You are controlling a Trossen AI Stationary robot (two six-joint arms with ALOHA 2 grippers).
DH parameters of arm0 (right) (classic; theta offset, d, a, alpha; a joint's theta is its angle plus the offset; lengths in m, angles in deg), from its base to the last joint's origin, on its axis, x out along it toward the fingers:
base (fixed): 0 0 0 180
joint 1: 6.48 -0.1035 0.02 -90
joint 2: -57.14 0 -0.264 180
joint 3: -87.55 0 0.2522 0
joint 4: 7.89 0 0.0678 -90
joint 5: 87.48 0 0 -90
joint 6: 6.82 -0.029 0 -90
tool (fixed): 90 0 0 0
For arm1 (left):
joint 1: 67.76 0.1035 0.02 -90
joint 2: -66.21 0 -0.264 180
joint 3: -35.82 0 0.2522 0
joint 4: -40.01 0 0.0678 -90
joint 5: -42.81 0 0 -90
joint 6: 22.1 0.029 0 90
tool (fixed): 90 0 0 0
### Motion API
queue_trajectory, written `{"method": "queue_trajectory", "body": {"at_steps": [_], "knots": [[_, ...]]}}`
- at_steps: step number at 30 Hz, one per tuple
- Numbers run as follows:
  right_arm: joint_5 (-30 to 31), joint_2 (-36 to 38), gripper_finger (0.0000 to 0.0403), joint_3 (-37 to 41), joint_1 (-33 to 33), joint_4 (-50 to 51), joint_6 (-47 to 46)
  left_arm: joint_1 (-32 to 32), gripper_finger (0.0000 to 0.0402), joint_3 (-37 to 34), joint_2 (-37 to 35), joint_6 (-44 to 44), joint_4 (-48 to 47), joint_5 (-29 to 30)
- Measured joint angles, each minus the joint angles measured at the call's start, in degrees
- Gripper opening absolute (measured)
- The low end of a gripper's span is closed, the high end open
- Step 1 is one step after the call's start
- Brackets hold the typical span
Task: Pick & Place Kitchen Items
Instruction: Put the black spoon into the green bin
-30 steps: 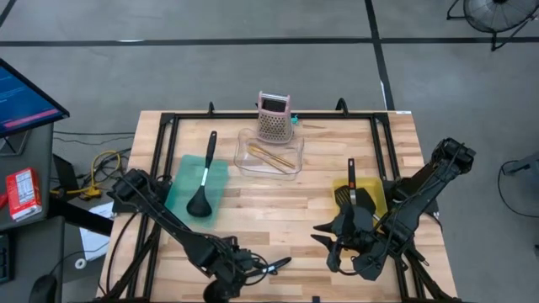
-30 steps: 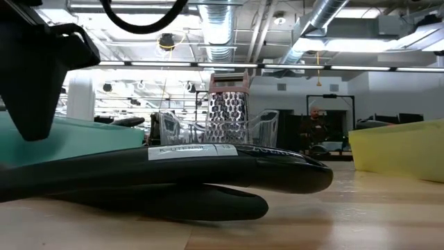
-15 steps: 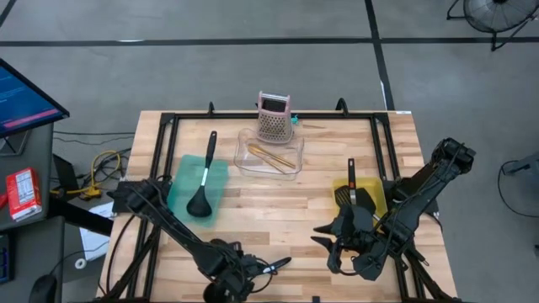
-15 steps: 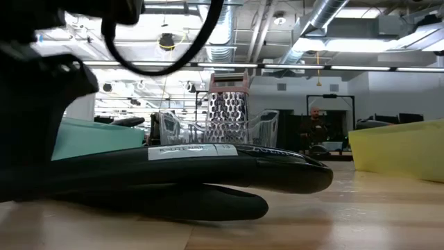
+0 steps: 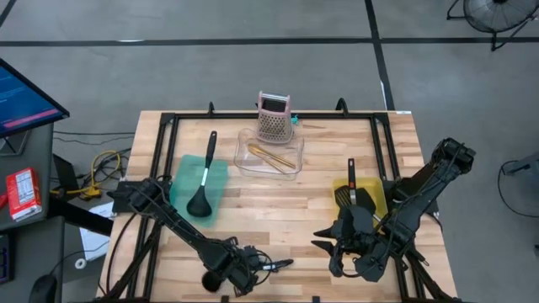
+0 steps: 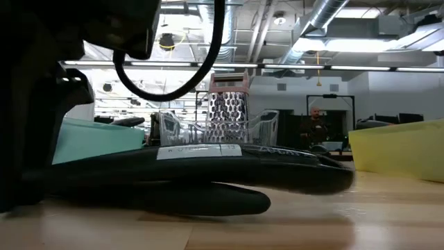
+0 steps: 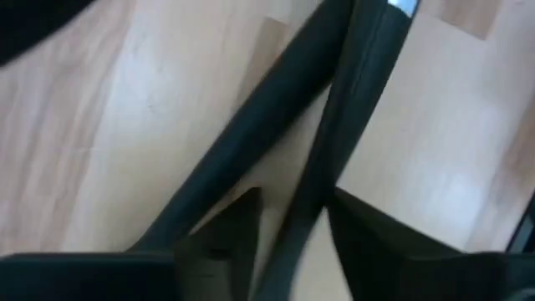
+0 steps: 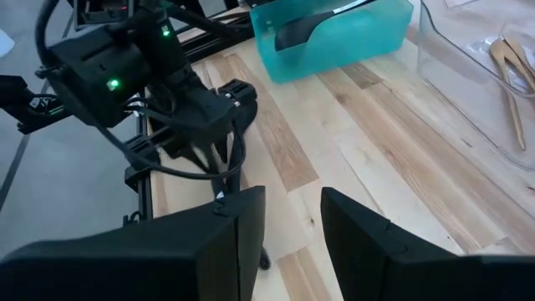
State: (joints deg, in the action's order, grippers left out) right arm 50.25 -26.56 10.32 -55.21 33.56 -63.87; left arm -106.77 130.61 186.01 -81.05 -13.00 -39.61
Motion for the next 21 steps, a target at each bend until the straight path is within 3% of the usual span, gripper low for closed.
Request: {"method": "queue_trajectory", "body": {"at_steps": [6,16,21], "knots": [[0.1,0.0,0.0118,0.0,0.0,0.1,0.0,2.4,0.0018,-0.4,-2.5,1.3,-1.3,0.3],[0.1,0.0,0.0118,0.0,0.0,0.5,0.4,5.2,0.0003,-0.3,-6.8,5.0,-1.6,2.1],[0.2,0.0,0.0118,0.0,0.0,0.6,0.6,5.6,0.0002,-0.3,-12.4,6.4,-2.1,7.5]]}}
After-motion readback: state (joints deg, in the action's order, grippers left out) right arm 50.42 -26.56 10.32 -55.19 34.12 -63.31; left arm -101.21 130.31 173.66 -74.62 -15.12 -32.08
